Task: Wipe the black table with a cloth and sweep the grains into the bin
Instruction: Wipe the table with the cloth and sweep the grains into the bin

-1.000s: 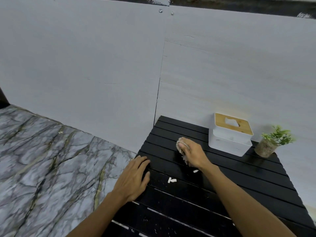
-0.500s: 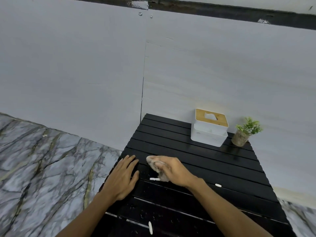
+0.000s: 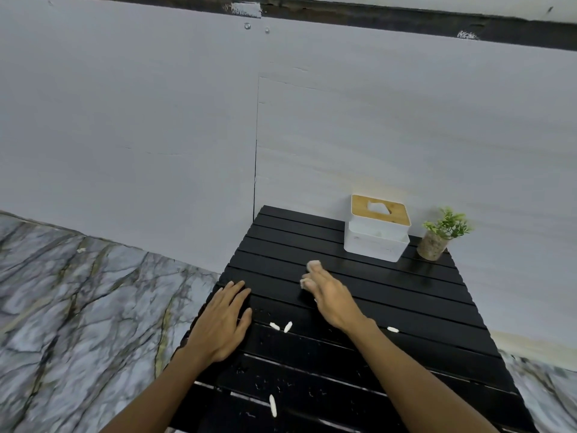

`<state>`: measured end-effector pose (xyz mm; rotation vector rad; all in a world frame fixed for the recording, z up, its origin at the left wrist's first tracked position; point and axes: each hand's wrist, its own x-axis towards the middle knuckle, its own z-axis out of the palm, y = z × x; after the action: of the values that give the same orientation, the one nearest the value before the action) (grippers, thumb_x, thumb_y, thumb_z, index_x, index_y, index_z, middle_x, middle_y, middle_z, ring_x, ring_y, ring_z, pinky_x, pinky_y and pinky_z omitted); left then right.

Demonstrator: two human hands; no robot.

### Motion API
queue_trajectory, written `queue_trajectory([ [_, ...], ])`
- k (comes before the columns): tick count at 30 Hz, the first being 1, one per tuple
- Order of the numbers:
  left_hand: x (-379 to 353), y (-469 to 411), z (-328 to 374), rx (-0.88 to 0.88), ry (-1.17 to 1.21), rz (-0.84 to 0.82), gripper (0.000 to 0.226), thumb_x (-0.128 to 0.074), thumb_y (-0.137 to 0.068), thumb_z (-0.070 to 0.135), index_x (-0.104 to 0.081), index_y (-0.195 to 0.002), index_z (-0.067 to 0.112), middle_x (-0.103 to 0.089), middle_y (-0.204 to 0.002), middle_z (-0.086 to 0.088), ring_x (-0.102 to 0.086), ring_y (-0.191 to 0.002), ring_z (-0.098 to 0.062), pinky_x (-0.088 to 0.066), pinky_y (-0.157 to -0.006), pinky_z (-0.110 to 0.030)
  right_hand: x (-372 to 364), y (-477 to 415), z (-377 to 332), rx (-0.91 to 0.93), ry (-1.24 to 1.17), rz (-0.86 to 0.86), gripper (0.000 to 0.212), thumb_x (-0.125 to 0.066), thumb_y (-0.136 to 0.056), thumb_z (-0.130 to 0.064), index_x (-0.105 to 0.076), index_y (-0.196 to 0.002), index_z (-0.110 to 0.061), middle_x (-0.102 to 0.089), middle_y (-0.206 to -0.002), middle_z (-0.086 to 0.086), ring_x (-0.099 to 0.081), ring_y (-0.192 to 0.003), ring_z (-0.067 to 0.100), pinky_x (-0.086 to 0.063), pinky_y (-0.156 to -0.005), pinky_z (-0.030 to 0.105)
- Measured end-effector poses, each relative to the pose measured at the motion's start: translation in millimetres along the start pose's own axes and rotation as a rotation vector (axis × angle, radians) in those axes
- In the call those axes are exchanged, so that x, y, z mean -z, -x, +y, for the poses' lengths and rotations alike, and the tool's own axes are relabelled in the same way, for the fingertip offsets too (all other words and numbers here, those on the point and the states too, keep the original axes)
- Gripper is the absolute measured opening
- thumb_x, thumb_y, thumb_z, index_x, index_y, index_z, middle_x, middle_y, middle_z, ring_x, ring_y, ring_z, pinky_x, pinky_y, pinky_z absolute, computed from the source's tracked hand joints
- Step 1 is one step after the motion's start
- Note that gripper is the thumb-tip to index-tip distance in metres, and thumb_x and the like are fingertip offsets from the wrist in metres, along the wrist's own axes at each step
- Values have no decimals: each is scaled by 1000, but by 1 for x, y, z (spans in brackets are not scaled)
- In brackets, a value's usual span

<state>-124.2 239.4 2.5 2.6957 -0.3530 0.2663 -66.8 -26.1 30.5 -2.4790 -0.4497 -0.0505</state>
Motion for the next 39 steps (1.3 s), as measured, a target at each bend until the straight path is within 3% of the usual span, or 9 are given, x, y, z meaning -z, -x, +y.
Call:
queue_trajectory([
  [5, 1, 1, 0, 5, 18, -2, 72, -12, -91, 55, -39, -146, 17, -31, -156, 1, -15, -148, -15, -3, -117, -25, -2, 30, -10, 231, -129, -171, 34, -40, -107, -39, -53, -136, -26, -64, -132, -7, -59, -121, 6, -45, -105, 25],
  [11, 2, 1, 0, 15, 34, -9, 75, -9, -90, 57, -34, -148, 19, -27, -158, 4, -10, -148, -11, 3, -115, -20, 13, 15, -24, 99, -438, 29, 24, -51, -105, -23, -70, -119, -17, -73, -107, 6, -71, -75, 27, -57, -62, 28],
  [14, 2, 0, -1, 19, 44, -6, 74, -9, -90, 58, -32, -149, 21, -26, -158, 6, -8, -148, -8, 6, -114, -17, 16, -13, -37, 180, -377, 142, 22, -47, -107, -18, -66, -104, -7, -67, -94, 6, -62, -70, 16, -52, -64, 24],
  [17, 1, -1, -2, 20, 32, -5, 73, -7, -90, 58, -29, -150, 23, -22, -159, 8, -4, -147, -5, 13, -110, -12, 3, -52, -28, 181, -207, 142, 23, -41, -108, -21, -61, -96, -19, -63, -97, -3, -60, -91, 17, -50, -84, 43],
  [20, 0, -1, -3, 14, 23, 2, 72, -7, -91, 57, -27, -151, 23, -20, -160, 9, -1, -147, -4, 12, -111, -13, -22, -78, -13, -40, 33, 133, 30, -41, -106, -20, -57, -131, -16, -53, -142, 10, -46, -134, 31, -41, -103, 47],
  [25, -3, 0, -4, -2, 23, 9, 68, -10, -93, 54, -27, -151, 22, -20, -160, 8, -1, -147, -5, 10, -114, -17, -59, -90, -25, -21, 72, 131, 18, -36, -106, -37, -45, -110, -23, -53, -118, -3, -56, -109, 26, -50, -79, 44],
  [29, -5, -1, -5, -11, 26, 19, 62, -18, -97, 51, -27, -151, 21, -22, -159, 6, -5, -148, -6, 7, -115, -18, -56, -81, -27, 158, 33, -93, 28, -41, -106, -36, -58, -126, -24, -52, -145, -6, -43, -138, 18, -42, -109, 43],
  [33, -4, -6, -4, 15, 95, 56, 55, -34, -100, 42, -31, -149, 18, -33, -155, 1, -17, -147, -12, -6, -119, -27, -43, -66, -22, 207, -60, -211, 61, -61, -93, -53, -33, -147, -44, -42, -155, -15, -35, -146, 9, -36, -117, 38],
  [39, -5, -38, -3, 31, 86, 146, 50, -51, -91, 49, -50, -131, 20, -57, -126, 3, -48, -120, -16, -38, -104, -31, -21, -29, -11, 232, 192, 238, 50, -77, -73, -53, -48, -106, -31, -44, -110, -14, -44, -97, 10, -43, -84, 26],
])
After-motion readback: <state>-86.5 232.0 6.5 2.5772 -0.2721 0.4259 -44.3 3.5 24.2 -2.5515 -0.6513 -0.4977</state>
